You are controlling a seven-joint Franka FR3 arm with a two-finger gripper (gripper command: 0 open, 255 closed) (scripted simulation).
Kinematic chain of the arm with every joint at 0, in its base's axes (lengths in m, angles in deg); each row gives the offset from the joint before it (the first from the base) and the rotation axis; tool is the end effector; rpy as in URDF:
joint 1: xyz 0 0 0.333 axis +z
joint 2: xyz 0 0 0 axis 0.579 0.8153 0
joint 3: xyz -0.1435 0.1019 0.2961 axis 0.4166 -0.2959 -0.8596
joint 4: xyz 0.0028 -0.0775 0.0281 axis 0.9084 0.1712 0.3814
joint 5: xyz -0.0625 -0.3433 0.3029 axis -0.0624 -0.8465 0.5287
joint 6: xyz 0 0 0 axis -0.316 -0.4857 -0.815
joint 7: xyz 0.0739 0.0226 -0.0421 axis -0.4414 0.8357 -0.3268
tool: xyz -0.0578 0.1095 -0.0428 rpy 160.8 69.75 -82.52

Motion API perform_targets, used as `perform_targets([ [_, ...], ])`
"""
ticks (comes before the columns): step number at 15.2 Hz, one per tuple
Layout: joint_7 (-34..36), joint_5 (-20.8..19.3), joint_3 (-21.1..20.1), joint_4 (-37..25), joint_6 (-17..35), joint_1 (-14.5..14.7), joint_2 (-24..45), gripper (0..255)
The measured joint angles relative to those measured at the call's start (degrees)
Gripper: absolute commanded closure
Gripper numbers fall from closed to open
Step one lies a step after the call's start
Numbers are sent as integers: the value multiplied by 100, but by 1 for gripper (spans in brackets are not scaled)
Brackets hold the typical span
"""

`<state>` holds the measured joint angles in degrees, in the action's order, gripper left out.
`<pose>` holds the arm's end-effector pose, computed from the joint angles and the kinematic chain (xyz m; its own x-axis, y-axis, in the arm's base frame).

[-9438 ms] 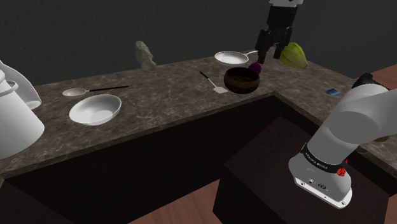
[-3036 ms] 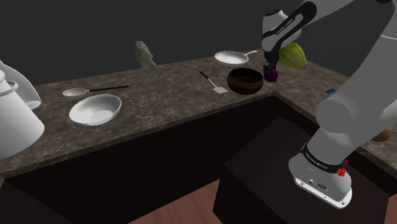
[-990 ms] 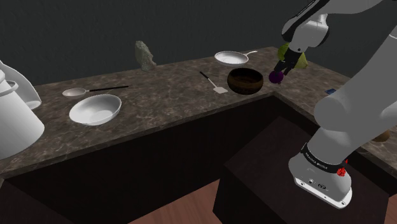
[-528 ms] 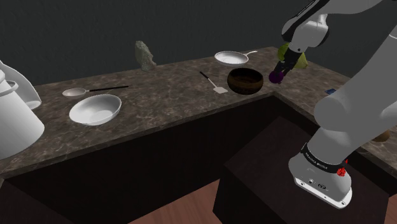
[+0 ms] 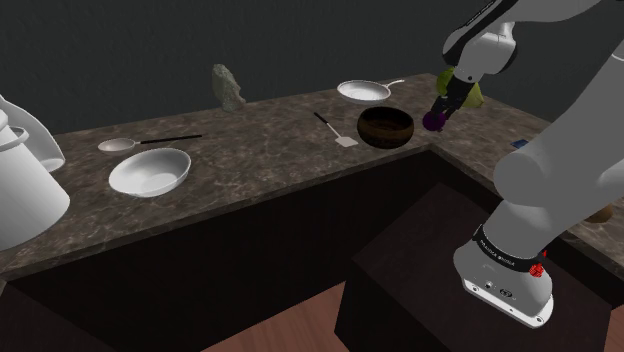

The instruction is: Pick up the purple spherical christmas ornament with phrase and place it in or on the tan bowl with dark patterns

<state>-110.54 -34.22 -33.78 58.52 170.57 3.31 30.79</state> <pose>0.3869 -0.4023 0.2878 0.9665 -0.2107 0.1467 -0.2014 -0.9766 -0.0757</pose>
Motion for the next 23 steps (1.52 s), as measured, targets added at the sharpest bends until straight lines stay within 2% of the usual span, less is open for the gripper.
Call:
perform_targets([
  [13, 350, -366, -7, -326, -857, -28, -567, 255],
  [23, 571, -553, -39, -811, -1652, -48, -904, 255],
])
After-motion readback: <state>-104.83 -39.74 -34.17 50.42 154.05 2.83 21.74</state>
